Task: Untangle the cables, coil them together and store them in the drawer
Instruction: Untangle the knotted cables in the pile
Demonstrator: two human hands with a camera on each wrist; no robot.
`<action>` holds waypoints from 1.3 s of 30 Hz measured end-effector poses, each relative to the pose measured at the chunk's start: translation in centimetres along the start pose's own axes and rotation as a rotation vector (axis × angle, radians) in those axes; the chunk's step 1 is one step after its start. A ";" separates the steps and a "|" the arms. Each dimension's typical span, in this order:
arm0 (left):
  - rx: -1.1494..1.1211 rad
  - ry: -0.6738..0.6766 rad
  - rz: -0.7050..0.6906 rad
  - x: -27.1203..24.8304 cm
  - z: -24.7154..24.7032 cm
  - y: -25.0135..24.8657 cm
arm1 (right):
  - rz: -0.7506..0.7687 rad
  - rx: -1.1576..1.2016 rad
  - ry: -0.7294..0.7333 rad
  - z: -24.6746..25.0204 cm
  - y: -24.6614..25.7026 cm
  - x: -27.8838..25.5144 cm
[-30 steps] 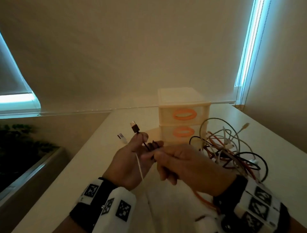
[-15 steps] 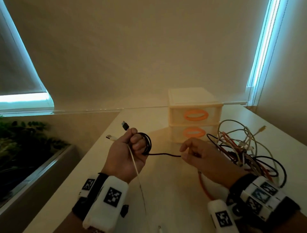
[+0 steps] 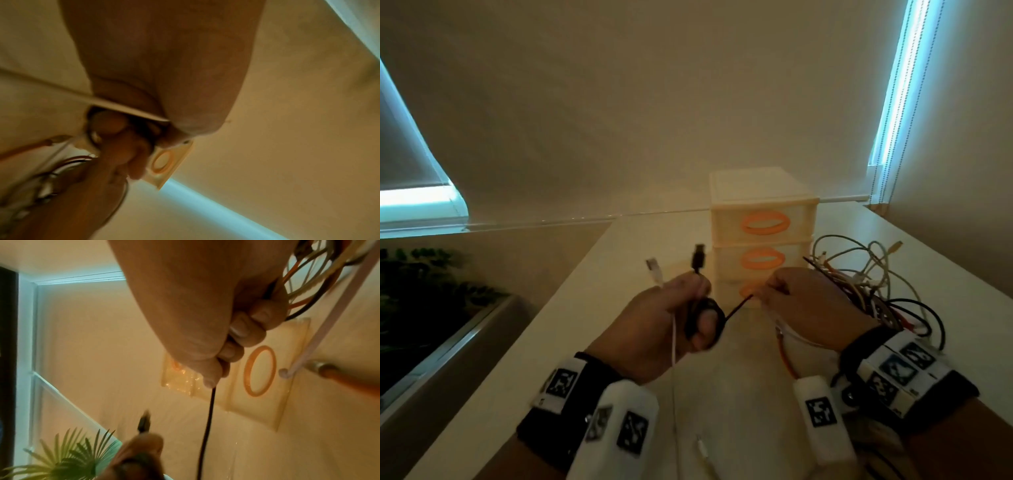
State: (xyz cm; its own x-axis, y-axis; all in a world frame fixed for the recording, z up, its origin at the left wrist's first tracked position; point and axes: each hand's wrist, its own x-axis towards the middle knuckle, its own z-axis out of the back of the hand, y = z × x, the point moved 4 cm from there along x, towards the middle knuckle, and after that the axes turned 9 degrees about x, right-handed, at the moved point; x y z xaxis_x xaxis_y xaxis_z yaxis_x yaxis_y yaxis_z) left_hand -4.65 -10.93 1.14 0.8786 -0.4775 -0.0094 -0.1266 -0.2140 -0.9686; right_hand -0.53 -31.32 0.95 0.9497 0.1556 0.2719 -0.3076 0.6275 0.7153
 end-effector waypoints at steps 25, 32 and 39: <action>-0.531 -0.418 -0.205 0.2 4.4 -1.7 | 0.283 -0.066 0.130 -1.1 1.6 -1.1; -0.398 -0.267 -0.222 -0.3 4.0 -2.9 | 0.290 -0.185 -0.127 2.0 0.3 0.0; 0.149 0.029 0.032 0.8 -1.3 1.7 | 0.264 -0.018 -0.276 0.4 1.0 0.5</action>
State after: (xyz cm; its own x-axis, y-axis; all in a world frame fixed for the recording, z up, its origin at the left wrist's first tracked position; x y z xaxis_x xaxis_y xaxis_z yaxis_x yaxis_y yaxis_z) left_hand -4.71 -12.76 -0.19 0.8614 -0.5066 -0.0353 -0.0824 -0.0708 -0.9941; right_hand -0.39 -30.94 2.04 0.7856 0.1039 0.6100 -0.5359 0.6071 0.5867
